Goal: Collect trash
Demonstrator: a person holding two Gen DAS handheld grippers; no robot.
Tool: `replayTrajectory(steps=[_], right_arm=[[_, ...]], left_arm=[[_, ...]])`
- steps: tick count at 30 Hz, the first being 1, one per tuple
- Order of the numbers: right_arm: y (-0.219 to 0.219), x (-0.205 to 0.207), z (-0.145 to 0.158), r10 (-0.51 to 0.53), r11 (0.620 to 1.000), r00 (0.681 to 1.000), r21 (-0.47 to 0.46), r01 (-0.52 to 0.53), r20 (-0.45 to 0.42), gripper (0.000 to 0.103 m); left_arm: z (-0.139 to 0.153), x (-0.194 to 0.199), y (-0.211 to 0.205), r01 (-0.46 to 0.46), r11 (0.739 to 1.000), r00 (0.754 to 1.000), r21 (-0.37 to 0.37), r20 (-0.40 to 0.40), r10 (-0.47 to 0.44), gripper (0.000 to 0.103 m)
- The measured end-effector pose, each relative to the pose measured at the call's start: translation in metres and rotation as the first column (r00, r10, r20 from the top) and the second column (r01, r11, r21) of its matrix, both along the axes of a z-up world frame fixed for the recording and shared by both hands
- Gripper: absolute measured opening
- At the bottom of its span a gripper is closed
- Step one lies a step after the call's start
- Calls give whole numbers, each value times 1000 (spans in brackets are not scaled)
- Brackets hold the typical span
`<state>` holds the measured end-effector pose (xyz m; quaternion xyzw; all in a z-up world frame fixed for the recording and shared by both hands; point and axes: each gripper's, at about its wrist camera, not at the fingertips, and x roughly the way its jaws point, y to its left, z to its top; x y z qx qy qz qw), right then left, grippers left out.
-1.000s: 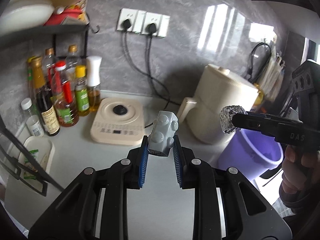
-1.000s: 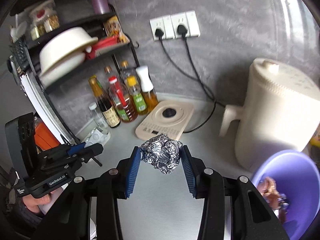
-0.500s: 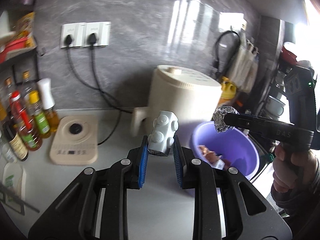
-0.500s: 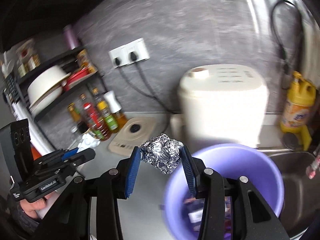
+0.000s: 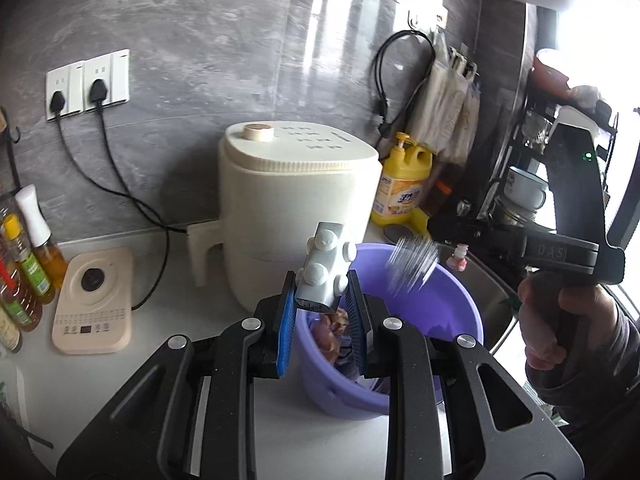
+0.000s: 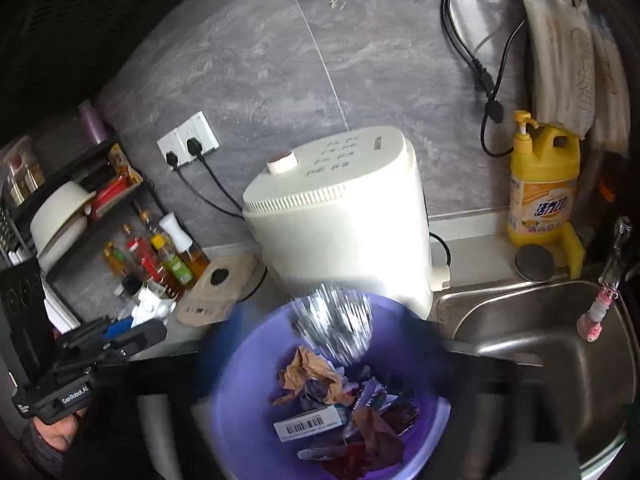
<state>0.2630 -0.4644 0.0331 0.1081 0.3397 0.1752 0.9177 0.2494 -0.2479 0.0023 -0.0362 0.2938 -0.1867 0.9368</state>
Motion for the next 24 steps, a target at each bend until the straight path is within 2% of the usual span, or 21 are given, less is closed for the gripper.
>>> replayTrajectory(steps=[10, 17, 21, 22, 23, 24], right_arm=[[-51, -14, -2, -112, 993, 994, 29, 113, -18, 85], [-86, -34, 5, -208, 978, 978, 25, 207, 5, 85], [-102, -49, 6, -250, 968, 968, 15, 250, 6, 85], [-105, -53, 6, -259, 966, 966, 13, 259, 5, 85], [-108, -57, 6, -268, 963, 963, 7, 268, 3, 86], [-111, -61, 6, -273, 962, 962, 3, 273, 3, 87]], left_arm=[[0, 10, -27, 52, 999, 999, 1, -9, -52, 24], [1, 20, -53, 113, 994, 994, -2, 5, -113, 24], [0, 31, -66, 134, 990, 991, -31, 11, -134, 26], [0, 33, -68, 135, 990, 991, -30, 10, -135, 36], [-1, 35, -71, 138, 990, 990, -31, 11, -137, 50], [-1, 36, -73, 138, 990, 990, -36, 18, -137, 55]])
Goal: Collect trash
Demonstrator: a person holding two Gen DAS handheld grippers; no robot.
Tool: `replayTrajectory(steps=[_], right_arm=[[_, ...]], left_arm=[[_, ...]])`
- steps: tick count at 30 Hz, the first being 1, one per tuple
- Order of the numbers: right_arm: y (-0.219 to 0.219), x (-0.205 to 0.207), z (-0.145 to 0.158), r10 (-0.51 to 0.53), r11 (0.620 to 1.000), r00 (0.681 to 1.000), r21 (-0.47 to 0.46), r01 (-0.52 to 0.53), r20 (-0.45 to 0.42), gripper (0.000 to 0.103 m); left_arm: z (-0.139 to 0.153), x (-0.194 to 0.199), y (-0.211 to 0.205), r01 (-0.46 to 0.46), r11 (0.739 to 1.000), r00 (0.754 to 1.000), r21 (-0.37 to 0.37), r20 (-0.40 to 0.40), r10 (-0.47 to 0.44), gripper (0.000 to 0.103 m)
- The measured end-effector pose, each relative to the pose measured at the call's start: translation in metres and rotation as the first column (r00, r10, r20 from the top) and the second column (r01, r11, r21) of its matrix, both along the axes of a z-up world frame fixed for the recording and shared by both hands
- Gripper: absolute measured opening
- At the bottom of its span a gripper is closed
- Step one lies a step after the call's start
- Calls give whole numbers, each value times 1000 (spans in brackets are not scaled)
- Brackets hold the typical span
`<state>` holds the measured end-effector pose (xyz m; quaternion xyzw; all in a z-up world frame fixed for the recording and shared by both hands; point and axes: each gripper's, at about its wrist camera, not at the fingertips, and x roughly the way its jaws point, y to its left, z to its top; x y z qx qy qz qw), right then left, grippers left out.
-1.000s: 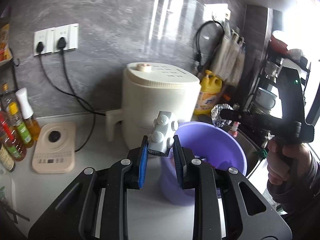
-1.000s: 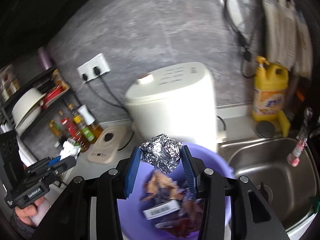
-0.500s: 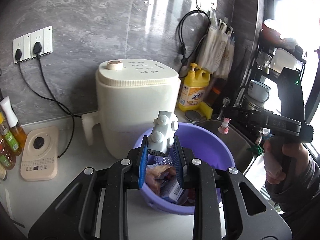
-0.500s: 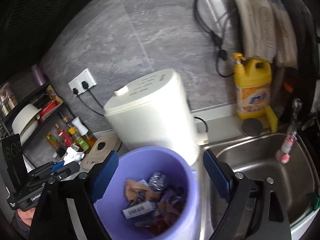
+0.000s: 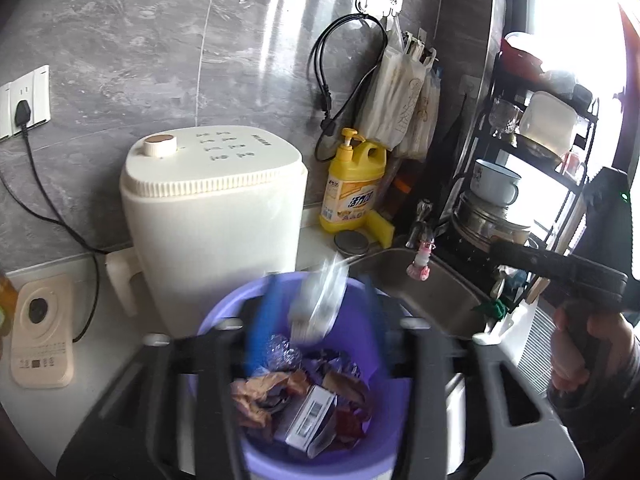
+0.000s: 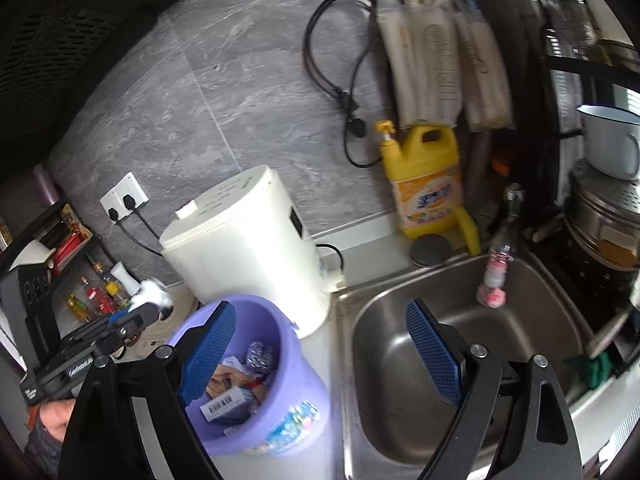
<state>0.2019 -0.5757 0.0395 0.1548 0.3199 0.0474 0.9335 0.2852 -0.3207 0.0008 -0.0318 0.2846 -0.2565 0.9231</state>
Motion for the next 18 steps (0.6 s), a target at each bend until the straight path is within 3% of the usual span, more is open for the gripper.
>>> replayTrajectory(steps=[2, 7, 16, 18], right_arm=[[-2, -6, 1, -8, 1000, 1000, -10, 8, -5, 88], [4, -14, 2, -8, 999, 1000, -31, 8, -19, 90], [59, -13, 7, 42, 999, 999, -28, -43, -17, 95], [72, -13, 9, 53, 998, 998, -28, -53, -17, 95]], left_arm=[[0, 1, 2, -6, 1000, 1000, -16, 8, 6, 65], [-1, -5, 22, -68, 997, 998, -46, -2, 68, 74], [10, -40, 79, -119, 992, 993, -41, 19, 120, 96], [14, -47, 93, -132, 991, 991, -38, 29, 133, 97]])
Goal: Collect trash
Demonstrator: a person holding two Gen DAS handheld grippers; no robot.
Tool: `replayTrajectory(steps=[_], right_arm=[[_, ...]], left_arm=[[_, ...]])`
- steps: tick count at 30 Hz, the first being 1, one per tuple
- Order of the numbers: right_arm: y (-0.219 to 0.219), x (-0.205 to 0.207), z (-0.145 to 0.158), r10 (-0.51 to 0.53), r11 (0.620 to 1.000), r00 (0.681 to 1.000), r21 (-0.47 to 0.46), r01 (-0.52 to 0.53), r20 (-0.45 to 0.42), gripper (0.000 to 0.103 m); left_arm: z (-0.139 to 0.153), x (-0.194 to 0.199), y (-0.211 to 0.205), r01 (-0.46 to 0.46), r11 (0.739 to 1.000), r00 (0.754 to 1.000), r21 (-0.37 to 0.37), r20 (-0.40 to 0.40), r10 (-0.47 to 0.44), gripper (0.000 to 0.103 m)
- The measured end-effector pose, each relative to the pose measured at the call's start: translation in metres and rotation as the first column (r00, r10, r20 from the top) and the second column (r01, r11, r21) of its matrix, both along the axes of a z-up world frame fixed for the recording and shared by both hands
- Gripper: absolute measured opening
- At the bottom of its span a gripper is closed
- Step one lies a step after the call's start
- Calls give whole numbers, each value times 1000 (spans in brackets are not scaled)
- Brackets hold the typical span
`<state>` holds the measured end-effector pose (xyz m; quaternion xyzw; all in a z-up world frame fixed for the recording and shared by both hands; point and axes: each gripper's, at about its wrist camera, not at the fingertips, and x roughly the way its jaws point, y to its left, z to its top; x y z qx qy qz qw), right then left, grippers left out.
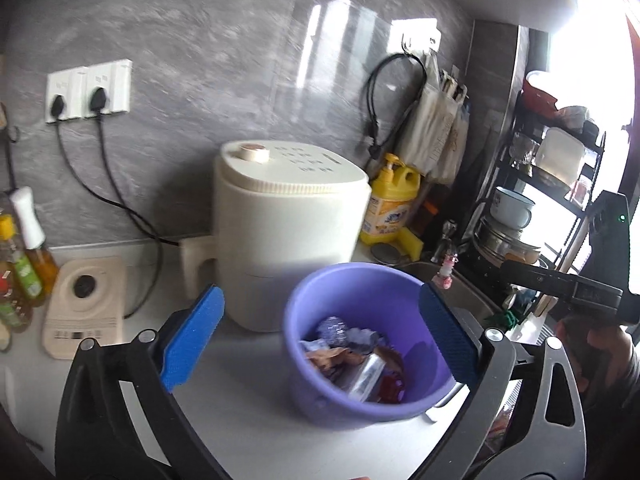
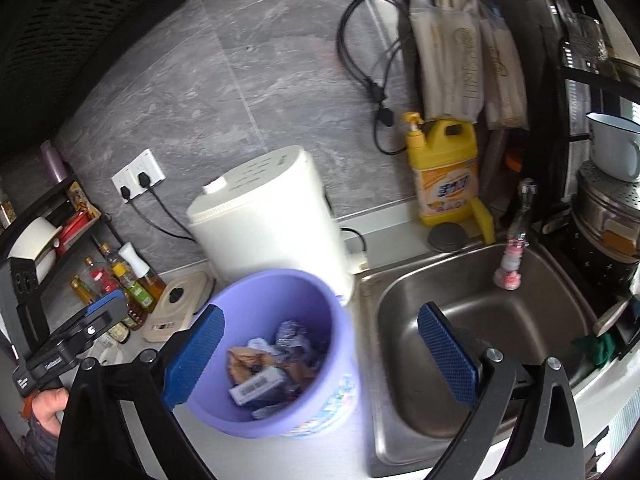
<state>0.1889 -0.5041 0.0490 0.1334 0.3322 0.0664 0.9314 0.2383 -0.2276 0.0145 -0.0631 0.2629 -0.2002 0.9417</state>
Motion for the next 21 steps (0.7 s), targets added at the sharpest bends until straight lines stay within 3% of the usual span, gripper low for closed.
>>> replayTrajectory(steps=[8, 17, 21], right_arm=[[46, -5, 18, 3, 1000, 1000, 15, -3, 1, 95], [92, -19, 38, -55, 998, 998, -14, 55, 31, 95], [116, -26, 48, -32, 999, 999, -33, 33, 37, 95]], left_arm=[[15, -20, 68, -59, 998, 998, 0, 7, 59, 97], [31, -34, 127, -40, 999, 999, 10, 19, 40, 97], [38, -41, 150, -41, 999, 999, 28, 35, 40, 97]])
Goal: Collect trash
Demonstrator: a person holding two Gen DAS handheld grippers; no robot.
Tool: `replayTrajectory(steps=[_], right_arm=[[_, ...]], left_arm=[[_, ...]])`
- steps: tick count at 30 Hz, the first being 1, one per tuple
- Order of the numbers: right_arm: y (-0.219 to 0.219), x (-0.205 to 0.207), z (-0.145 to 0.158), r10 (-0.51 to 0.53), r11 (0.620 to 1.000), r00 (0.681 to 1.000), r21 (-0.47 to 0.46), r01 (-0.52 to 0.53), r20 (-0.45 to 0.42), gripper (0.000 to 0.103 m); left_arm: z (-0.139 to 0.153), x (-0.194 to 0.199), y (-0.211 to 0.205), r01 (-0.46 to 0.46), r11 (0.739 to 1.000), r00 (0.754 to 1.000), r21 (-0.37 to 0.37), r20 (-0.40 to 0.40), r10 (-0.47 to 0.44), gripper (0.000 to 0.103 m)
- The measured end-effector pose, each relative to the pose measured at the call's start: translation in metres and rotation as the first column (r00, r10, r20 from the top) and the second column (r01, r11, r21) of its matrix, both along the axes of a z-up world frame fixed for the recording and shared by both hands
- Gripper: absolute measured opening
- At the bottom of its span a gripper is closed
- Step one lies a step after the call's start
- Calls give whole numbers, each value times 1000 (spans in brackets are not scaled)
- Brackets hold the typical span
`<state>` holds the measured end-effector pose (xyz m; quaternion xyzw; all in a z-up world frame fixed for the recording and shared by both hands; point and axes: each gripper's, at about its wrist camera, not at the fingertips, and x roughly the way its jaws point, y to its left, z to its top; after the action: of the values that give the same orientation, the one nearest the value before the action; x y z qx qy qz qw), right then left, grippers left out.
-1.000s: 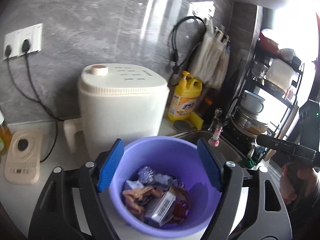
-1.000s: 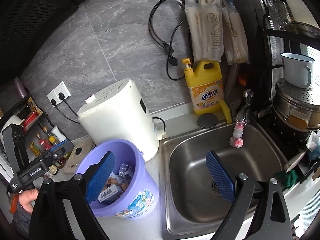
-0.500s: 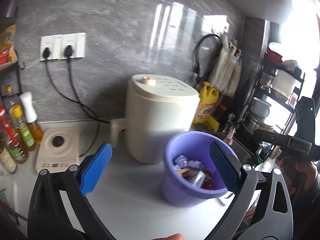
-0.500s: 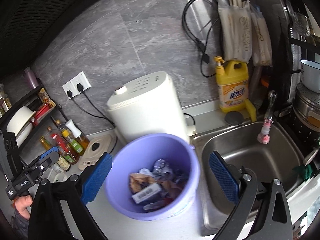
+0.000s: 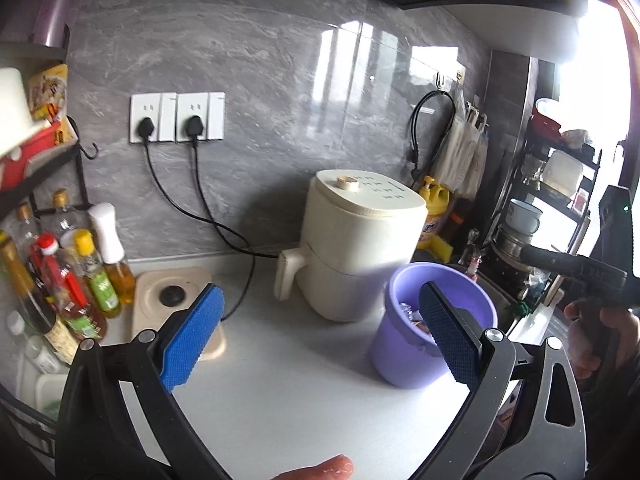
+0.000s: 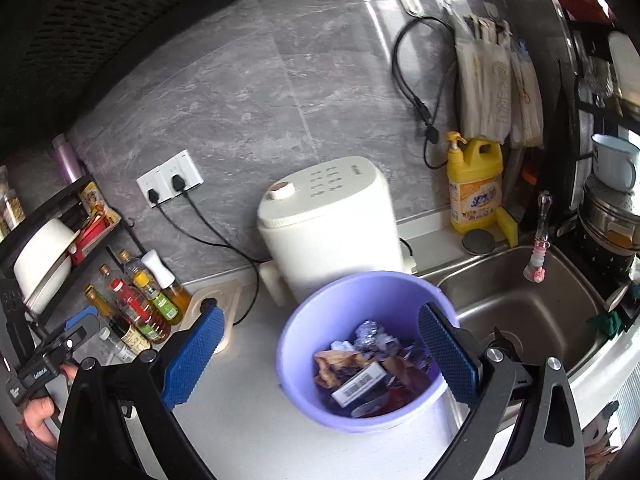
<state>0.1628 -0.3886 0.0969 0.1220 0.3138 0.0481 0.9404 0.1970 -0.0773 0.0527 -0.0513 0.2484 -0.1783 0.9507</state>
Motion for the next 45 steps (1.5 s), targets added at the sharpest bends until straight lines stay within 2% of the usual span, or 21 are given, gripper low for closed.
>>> replayTrajectory(steps=[9, 18, 22, 25, 35, 45], right_arm=[[46, -10, 5, 74, 997, 997, -15, -75, -21, 95], [74, -31, 10, 151, 988, 988, -29, -151, -4, 95], [78, -47, 7, 201, 979, 979, -41, -201, 15, 95], [76, -59, 0, 215, 976, 976, -11, -216, -20, 95], [56, -101, -2, 161, 987, 987, -2, -161, -15, 95], [57, -105, -1, 137, 990, 991, -22, -137, -6, 95]], left_arm=[[16, -26, 48, -65, 998, 998, 19, 15, 65, 97], [27, -68, 63, -123, 992, 992, 18, 21, 122, 97], [28, -95, 64, -155, 988, 986, 10, 64, 154, 97], [26, -106, 64, -177, 984, 983, -4, 41, 177, 97], [22, -138, 56, -163, 987, 986, -2, 28, 163, 97], [23, -137, 52, -145, 989, 989, 0, 40, 145, 97]])
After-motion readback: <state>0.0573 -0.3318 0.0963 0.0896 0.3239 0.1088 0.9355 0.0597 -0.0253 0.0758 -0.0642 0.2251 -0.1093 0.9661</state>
